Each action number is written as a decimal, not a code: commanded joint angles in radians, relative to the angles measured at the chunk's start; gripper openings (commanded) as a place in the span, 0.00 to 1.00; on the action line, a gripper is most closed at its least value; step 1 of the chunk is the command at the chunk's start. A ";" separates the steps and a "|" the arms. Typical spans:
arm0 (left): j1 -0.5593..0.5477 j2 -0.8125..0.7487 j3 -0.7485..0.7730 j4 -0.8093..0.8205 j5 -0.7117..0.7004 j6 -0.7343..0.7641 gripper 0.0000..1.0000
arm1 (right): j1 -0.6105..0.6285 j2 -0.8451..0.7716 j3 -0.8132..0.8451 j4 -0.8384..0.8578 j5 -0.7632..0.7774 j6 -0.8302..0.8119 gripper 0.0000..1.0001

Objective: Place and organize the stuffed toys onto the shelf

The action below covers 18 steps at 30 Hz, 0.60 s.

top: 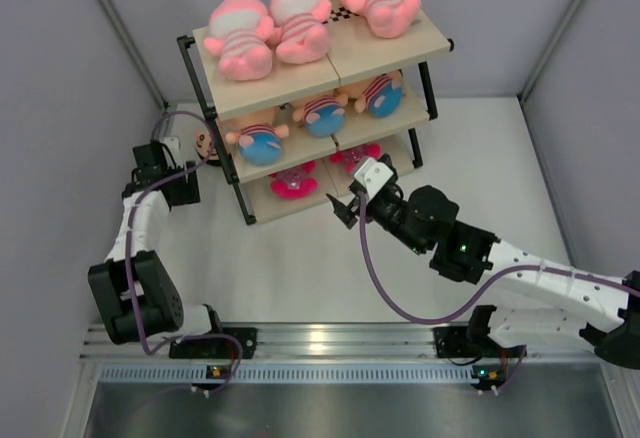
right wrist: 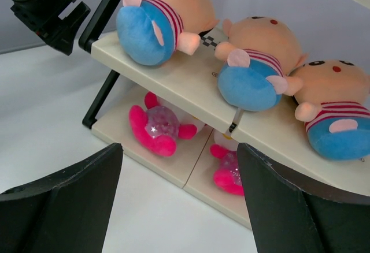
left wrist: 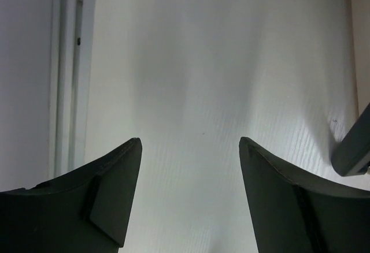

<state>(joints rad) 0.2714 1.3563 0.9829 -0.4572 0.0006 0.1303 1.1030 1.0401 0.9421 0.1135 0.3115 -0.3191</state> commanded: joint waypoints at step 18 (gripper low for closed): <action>0.005 0.500 0.347 0.247 0.111 -0.293 0.64 | -0.023 0.067 0.037 -0.012 -0.005 -0.060 0.81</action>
<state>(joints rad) 0.2749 1.8225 1.2720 -0.2600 0.0566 -0.1173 1.0977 1.0962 0.9428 0.0917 0.3058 -0.3622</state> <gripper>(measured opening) 0.646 0.808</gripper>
